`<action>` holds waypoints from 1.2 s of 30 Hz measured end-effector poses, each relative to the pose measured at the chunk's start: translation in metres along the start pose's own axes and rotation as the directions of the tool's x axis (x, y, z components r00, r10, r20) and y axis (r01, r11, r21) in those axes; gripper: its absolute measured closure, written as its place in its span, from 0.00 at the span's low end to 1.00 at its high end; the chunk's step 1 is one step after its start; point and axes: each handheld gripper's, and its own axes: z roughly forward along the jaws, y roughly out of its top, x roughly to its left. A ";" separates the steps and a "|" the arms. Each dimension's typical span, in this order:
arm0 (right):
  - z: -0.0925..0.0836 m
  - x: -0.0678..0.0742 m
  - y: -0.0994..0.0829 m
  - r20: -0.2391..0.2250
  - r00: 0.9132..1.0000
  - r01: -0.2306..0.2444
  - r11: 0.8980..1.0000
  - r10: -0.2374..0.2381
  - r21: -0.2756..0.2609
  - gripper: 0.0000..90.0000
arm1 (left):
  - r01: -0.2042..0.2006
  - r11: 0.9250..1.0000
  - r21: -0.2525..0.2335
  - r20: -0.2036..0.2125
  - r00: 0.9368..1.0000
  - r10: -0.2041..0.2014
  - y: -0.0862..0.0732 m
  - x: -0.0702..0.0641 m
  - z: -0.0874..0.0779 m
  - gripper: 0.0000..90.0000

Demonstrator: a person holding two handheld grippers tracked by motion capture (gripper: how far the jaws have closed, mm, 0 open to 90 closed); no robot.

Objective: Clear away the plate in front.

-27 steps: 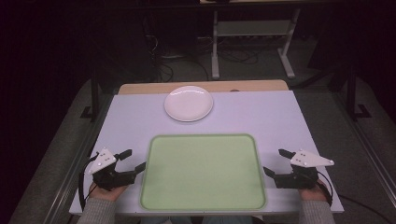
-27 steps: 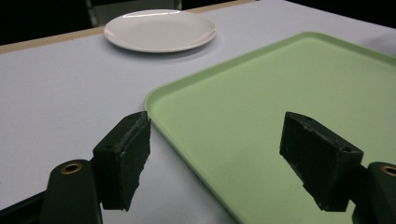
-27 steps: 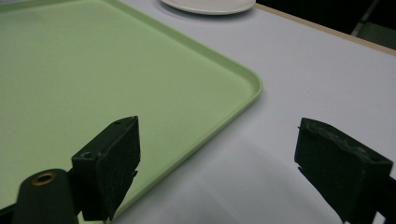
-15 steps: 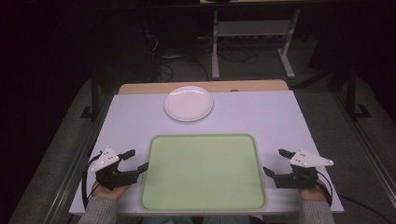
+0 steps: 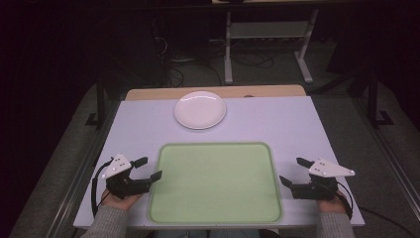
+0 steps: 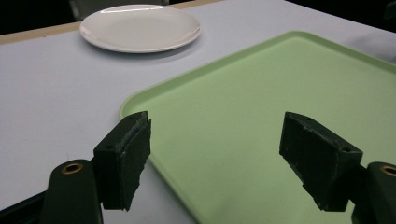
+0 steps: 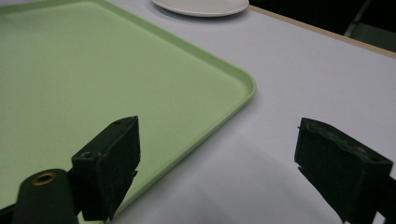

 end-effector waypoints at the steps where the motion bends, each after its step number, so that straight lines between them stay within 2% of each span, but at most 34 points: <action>1: 0.000 0.000 0.000 0.001 1.000 -0.001 1.000 0.001 0.000 0.15 | -0.001 1.000 0.000 0.004 1.000 0.001 0.002 0.000 0.001 0.27; 4: 0.000 -0.001 -0.001 0.003 1.000 -0.007 1.000 0.007 -0.001 0.15 | -0.001 1.000 0.000 0.016 1.000 0.001 0.007 -0.001 0.002 0.27; 6: -0.001 -0.001 -0.001 0.007 1.000 -0.011 1.000 0.012 -0.005 0.15 | -0.003 1.000 -0.002 0.030 1.000 0.003 0.010 -0.002 0.003 0.32; 15: -0.003 -0.002 -0.002 0.008 1.000 -0.016 1.000 0.016 -0.010 0.15 | 0.025 1.000 -0.001 0.054 0.998 -0.025 0.023 -0.001 0.015 0.26; 20: -0.004 -0.002 -0.002 0.009 1.000 -0.022 1.000 0.022 -0.013 0.15 | 0.045 0.999 0.004 0.058 0.997 -0.045 0.028 0.002 0.020 0.25; 23: -0.004 -0.002 -0.002 0.009 1.000 -0.022 1.000 0.022 -0.014 0.15 | 0.042 0.999 0.015 0.057 0.997 -0.043 0.030 0.003 0.022 0.24; 25: -0.004 -0.002 -0.002 0.009 1.000 -0.022 1.000 0.022 -0.014 0.15 | 0.056 0.998 0.012 0.060 0.997 -0.057 0.031 0.004 0.022 0.24; 27: -0.004 -0.002 -0.002 0.008 1.000 -0.023 1.000 0.023 -0.013 0.15 | 0.074 0.997 0.005 0.043 0.996 -0.075 0.033 0.005 0.023 0.23; 29: -0.004 -0.002 -0.001 0.009 1.000 -0.020 1.000 0.020 -0.017 0.15 | 0.086 0.996 0.005 0.051 0.995 -0.087 0.035 0.006 0.023 0.20; 34: -0.004 -0.001 0.000 0.005 1.000 -0.011 1.000 0.011 -0.023 0.15 | 0.090 0.996 0.012 0.046 0.995 -0.090 0.039 0.008 0.026 0.21; 36: -0.004 -0.001 0.000 0.004 1.000 -0.012 1.000 0.012 -0.022 0.15 | 0.107 0.994 0.019 0.049 0.993 -0.108 0.041 0.010 0.029 0.21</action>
